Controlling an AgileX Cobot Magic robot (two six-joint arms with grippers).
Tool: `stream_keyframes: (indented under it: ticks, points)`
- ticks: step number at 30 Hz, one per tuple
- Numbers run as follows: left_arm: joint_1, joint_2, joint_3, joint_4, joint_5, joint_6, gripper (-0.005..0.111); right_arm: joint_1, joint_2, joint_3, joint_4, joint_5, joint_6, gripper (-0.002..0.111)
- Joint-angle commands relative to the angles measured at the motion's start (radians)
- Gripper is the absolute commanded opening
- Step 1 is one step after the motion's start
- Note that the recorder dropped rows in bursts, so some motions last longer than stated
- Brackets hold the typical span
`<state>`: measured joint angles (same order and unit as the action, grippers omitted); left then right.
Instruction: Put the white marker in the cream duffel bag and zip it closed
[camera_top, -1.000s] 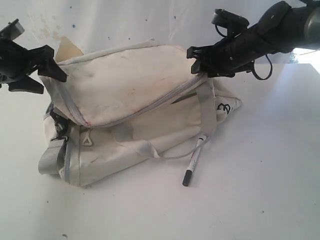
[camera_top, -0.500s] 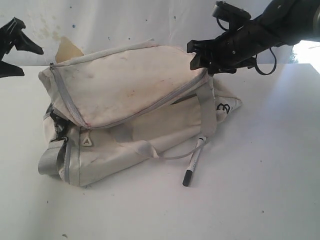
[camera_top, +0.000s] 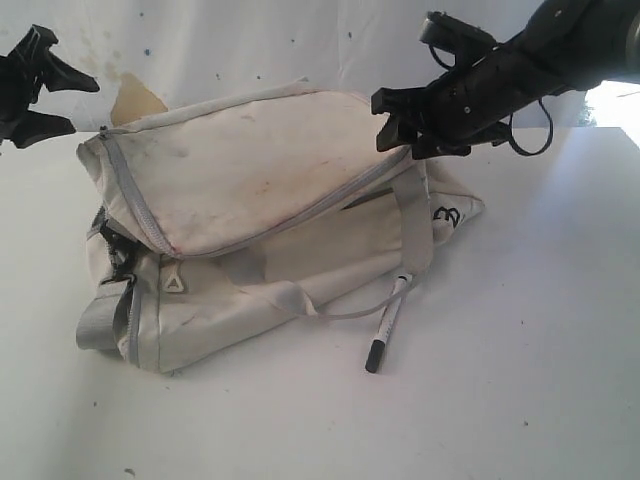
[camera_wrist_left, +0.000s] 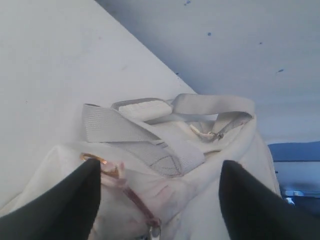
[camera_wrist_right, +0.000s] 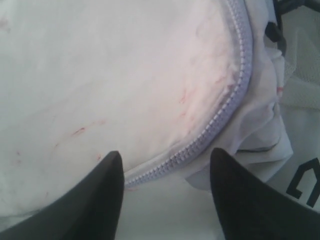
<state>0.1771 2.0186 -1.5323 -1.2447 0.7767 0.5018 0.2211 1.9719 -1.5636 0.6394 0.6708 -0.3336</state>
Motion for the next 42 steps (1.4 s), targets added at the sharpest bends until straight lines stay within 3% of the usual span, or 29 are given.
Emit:
stream_keyframes:
  ticks: [1, 16, 24, 28, 30, 36, 42]
  points:
    - [-0.011, 0.030, -0.006, -0.079, 0.019, 0.009, 0.072, -0.006, -0.007, 0.001, -0.005, 0.013, -0.003, 0.050]
    - [-0.020, 0.120, -0.004, -0.077, 0.213, -0.107, 0.072, -0.006, -0.007, 0.001, -0.005, 0.031, -0.003, 0.050]
    - [0.054, 0.120, -0.006, -0.057, 0.301, -0.129, 0.072, -0.006, -0.007, 0.001, -0.005, 0.025, -0.003, 0.050]
    - [0.069, 0.120, -0.006, 0.036, 0.336, -0.148, 0.059, -0.006, -0.007, 0.001, -0.005, 0.014, -0.003, 0.050]
    - [0.069, 0.120, -0.006, 0.038, 0.348, -0.134, 0.054, -0.006, -0.007, 0.001, -0.005, 0.008, -0.003, 0.050]
    - [0.070, 0.118, -0.006, -0.062, 0.374, -0.039, 0.057, -0.006, -0.007, 0.001, -0.005, 0.008, -0.003, 0.050]
    - [0.062, 0.087, -0.046, 0.087, 0.314, 0.016, 0.056, -0.006, -0.007, 0.001, -0.007, 0.008, -0.003, 0.050]
